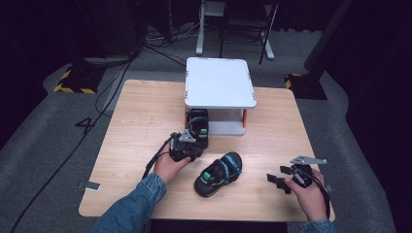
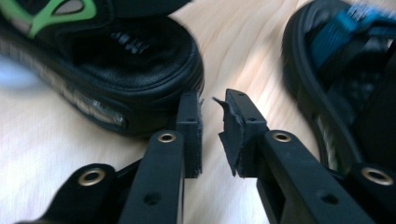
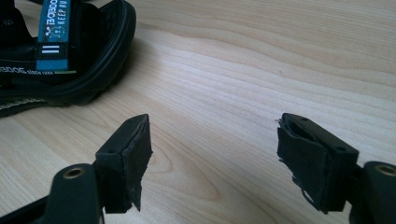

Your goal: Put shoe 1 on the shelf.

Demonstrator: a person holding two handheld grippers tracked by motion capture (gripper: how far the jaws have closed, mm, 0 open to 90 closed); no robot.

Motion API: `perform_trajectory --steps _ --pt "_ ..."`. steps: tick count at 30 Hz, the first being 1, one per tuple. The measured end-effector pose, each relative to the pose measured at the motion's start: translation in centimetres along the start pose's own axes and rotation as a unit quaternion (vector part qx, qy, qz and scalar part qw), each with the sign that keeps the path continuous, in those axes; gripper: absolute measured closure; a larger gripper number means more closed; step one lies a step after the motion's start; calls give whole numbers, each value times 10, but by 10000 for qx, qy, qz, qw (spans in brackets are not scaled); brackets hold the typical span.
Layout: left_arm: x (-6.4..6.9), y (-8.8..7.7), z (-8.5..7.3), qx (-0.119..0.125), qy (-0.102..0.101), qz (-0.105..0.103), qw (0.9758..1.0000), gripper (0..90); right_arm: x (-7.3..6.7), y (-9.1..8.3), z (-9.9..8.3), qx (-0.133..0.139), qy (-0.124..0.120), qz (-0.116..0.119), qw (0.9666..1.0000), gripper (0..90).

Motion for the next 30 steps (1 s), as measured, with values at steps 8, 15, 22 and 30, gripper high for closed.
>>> perform_trajectory --steps 8,15,22,30 --pt "1 5 17 -68 -57 -109 9999 824 3 -6 -10 -39 95 -100 9999 265" --pt "3 11 12 -253 228 409 9986 784 4 -11 -14 -1 127 -120 9998 265" --pt "-14 4 4 -250 -171 715 9970 703 3 -10 -12 -5 109 -80 9999 266" --pt "-27 -8 4 410 -64 1596 9863 528 1 -3 -9 -97 25 -4 9999 265"
Point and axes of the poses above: each handheld gripper's, and its own axes: y roughly forward along the jaws, z roughly out of its top, x roughly to its right, the point moved 1 cm from there along y, roughly forward along the jaws, and after that the axes turned 11 degrees about z, right-handed, at the moved point
